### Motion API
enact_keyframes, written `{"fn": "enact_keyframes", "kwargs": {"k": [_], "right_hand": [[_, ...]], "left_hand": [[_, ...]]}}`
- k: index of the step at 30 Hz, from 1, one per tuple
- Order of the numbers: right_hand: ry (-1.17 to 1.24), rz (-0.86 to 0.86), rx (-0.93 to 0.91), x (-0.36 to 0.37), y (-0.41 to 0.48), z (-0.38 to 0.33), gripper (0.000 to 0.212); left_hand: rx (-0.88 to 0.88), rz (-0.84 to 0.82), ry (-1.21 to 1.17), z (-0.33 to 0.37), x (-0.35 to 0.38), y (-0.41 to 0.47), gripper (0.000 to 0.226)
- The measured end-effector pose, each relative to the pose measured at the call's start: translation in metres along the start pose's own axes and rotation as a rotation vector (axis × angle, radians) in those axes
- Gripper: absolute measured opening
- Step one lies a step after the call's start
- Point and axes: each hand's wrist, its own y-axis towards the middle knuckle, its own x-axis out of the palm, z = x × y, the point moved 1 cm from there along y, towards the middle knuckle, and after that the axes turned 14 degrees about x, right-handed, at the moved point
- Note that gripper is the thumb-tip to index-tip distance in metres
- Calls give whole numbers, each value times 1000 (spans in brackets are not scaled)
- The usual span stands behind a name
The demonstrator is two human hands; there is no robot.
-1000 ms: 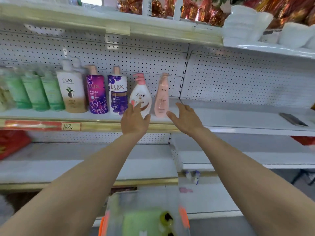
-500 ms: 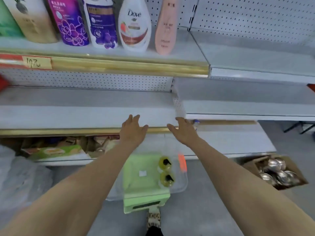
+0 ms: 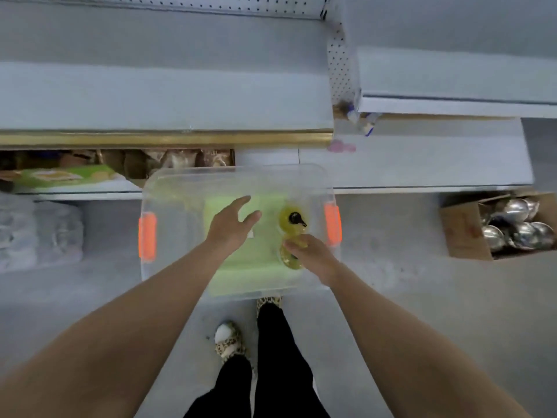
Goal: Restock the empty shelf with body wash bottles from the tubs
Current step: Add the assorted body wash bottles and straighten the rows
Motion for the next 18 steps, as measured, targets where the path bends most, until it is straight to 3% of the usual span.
{"fn": "enact_keyframes", "kwargs": {"k": [3, 6, 13, 18], "right_hand": [[73, 8, 10, 8, 12, -2, 45], [114, 0, 15, 11, 25, -4, 73], [201, 110, -36, 14, 42, -7, 106], [192, 137, -146, 15, 58, -18, 86]], "left_hand": [[-55, -35, -30, -22, 13, 0, 55], [-114, -109, -103, -39, 26, -6, 56], [-156, -217, -319, -45, 61, -17, 67], [-148, -232, -348, -43, 80, -14, 71]]}}
